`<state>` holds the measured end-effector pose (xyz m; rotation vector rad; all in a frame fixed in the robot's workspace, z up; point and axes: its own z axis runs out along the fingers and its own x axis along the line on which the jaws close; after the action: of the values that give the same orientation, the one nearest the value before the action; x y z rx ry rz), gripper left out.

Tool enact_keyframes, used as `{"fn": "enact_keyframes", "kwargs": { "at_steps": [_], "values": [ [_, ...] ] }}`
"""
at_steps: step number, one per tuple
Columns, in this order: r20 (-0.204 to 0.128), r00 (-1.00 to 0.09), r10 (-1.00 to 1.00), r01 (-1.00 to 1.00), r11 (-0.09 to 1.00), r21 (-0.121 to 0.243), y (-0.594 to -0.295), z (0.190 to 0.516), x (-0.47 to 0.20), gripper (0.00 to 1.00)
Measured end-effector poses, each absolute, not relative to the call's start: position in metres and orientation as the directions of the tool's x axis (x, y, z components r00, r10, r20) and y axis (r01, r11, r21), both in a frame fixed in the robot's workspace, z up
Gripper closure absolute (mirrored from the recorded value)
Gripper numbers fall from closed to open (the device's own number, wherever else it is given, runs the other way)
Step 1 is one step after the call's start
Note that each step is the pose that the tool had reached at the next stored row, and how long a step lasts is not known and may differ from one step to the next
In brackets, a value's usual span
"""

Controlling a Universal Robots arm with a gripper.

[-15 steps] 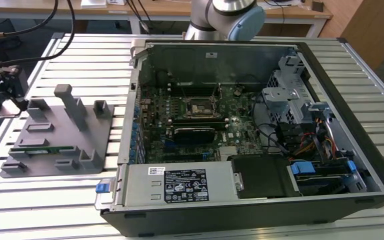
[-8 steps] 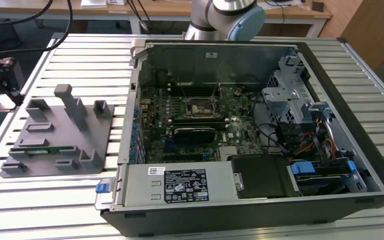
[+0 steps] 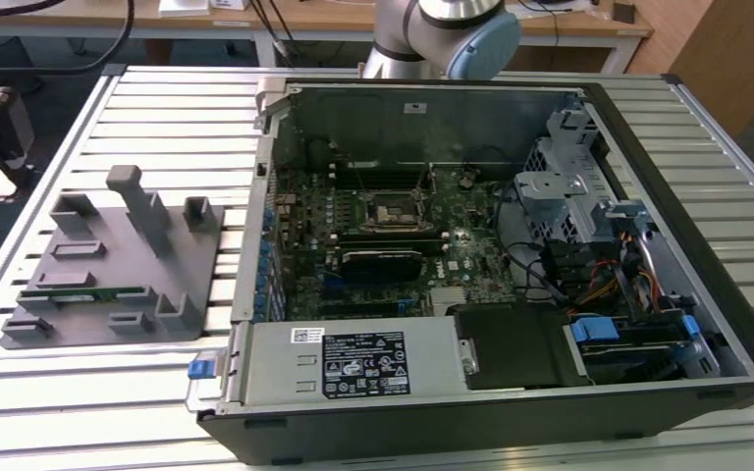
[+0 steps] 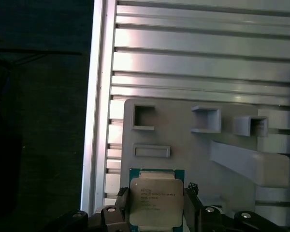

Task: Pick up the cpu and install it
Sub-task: 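Pick up the cpu and move it towards the insertion slot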

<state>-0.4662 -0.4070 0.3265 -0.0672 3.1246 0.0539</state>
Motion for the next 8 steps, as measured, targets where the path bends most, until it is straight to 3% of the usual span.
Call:
{"fn": "enact_keyframes", "kwargs": {
  "at_steps": [8],
  "values": [
    [-0.017, -0.999, -0.043, -0.043, 0.998, 0.034, -0.405, 0.352, -0.466, 0.46]
  ]
}}
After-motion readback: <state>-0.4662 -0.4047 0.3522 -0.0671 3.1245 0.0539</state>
